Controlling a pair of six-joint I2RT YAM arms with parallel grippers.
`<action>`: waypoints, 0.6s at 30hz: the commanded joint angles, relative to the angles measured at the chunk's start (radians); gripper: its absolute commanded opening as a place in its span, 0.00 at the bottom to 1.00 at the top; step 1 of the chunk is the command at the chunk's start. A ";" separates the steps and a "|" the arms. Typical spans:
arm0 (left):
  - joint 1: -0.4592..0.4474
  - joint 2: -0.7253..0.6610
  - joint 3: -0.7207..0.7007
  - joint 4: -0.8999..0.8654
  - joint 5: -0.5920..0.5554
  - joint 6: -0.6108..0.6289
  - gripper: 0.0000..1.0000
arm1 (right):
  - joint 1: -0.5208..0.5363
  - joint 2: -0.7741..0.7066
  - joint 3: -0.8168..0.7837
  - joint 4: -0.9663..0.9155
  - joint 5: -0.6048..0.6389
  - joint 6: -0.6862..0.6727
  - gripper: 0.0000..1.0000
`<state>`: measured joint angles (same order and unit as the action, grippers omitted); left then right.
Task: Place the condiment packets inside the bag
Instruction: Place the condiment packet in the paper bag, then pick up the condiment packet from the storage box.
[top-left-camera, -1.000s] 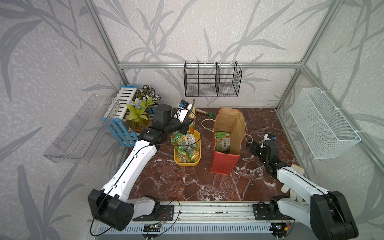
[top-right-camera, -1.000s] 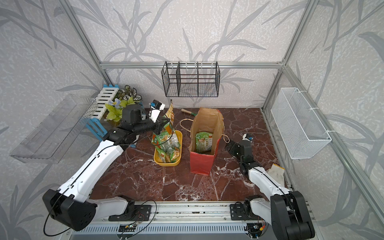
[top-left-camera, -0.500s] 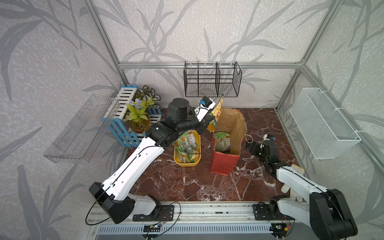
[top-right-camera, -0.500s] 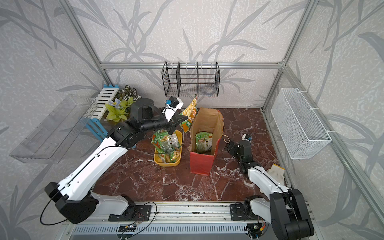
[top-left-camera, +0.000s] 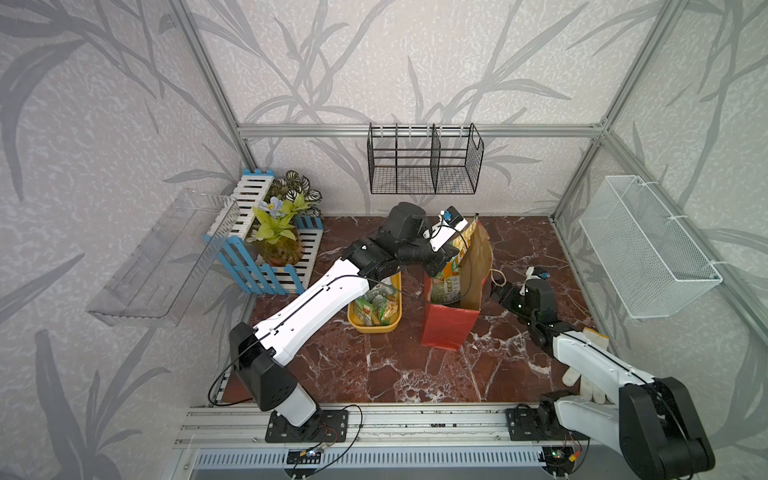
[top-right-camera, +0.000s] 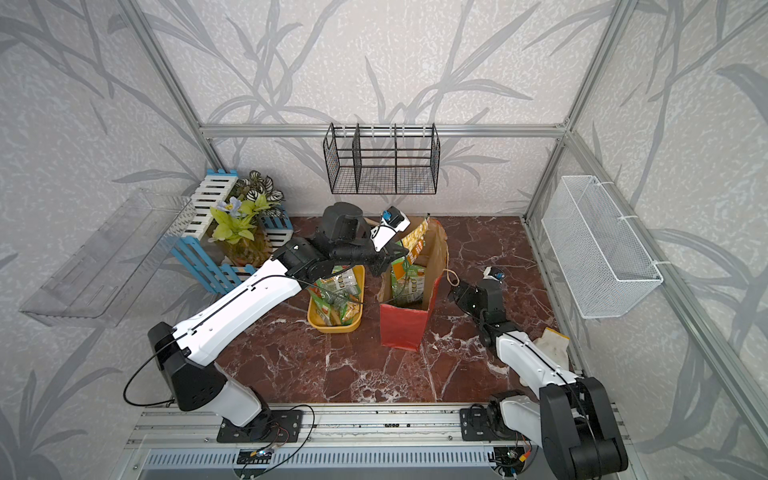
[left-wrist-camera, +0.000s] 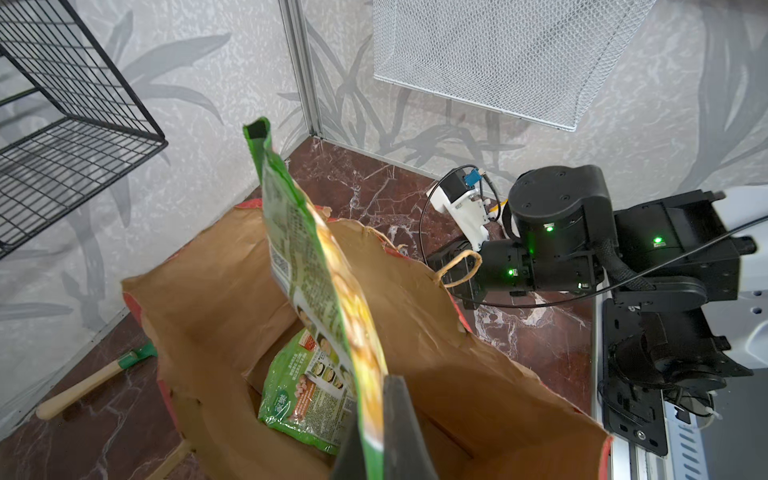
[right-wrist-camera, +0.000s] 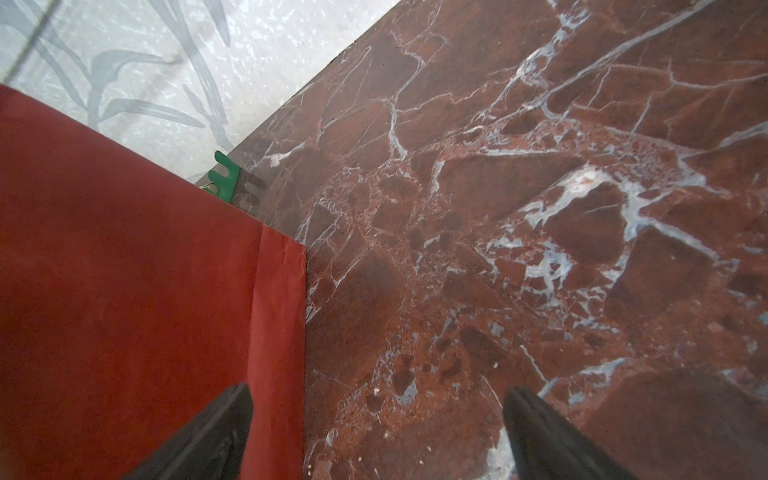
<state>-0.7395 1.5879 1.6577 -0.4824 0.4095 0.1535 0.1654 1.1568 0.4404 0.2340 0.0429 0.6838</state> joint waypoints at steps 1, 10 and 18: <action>-0.003 -0.032 -0.013 0.028 -0.006 -0.014 0.00 | 0.000 0.002 0.027 -0.004 -0.003 -0.003 0.99; 0.000 -0.128 -0.052 -0.027 0.012 0.017 1.00 | 0.000 0.020 0.031 -0.001 -0.006 -0.003 0.99; 0.197 -0.357 -0.244 0.022 -0.001 -0.044 1.00 | 0.002 0.017 0.032 -0.004 -0.012 -0.002 0.99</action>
<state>-0.6205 1.2972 1.4811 -0.4778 0.4129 0.1413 0.1654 1.1728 0.4442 0.2340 0.0357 0.6838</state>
